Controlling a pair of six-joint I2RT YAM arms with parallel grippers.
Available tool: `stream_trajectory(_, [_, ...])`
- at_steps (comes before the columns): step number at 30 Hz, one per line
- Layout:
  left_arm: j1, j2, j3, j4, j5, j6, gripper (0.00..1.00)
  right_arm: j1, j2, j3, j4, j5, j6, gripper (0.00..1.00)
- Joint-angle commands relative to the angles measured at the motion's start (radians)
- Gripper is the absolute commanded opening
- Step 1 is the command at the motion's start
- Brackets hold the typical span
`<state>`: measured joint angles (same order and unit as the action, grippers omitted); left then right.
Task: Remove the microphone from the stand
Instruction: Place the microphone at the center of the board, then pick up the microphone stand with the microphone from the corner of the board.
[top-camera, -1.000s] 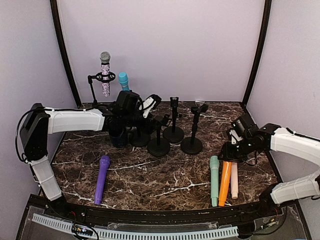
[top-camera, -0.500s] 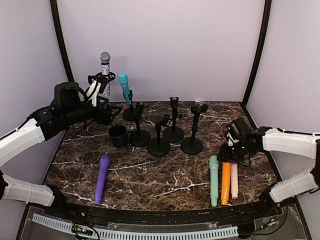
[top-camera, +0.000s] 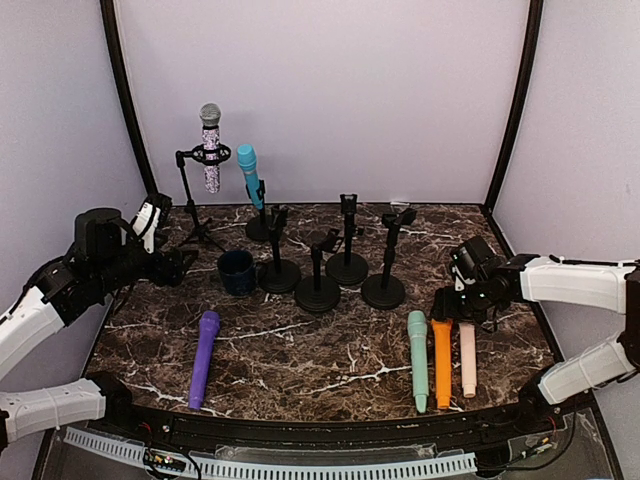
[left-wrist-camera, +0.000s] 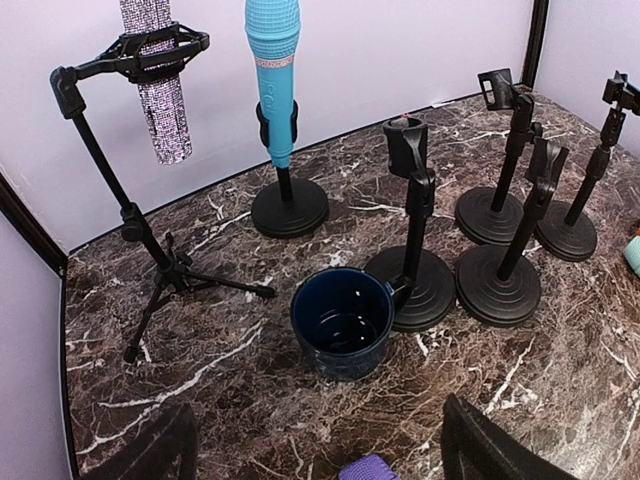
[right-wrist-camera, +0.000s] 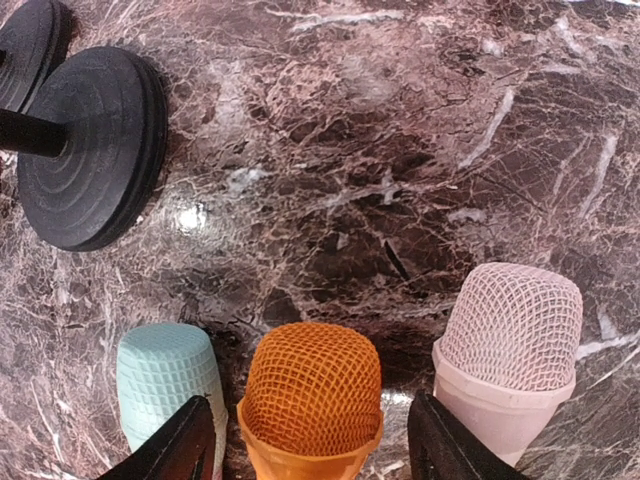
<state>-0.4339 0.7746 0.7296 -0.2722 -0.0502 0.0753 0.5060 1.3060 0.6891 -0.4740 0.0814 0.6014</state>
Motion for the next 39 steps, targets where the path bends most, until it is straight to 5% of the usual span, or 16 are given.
stream_trajectory(1, [0.007, -0.013, -0.015, -0.006, -0.023, -0.001, 0.86, -0.004, -0.028, 0.018, 0.012, 0.014, 0.002, 0.67])
stream_trajectory(12, [0.083, 0.007, 0.06, -0.003, -0.022, -0.01, 0.86, -0.004, -0.193, 0.075, -0.048, -0.001, 0.006, 0.74])
stream_trajectory(20, [0.334, 0.188, 0.251, 0.034, 0.324, -0.028, 0.86, -0.004, -0.348, 0.077, -0.032, -0.073, 0.002, 0.8])
stream_trajectory(27, [0.525, 0.421, 0.318, 0.341, 0.531, -0.065, 0.83, -0.004, -0.436, 0.079, -0.017, -0.107, -0.001, 0.82])
stream_trajectory(39, [0.559, 0.757, 0.469, 0.571, 0.601, 0.009, 0.66, -0.004, -0.459, 0.125, -0.017, -0.073, -0.008, 0.83])
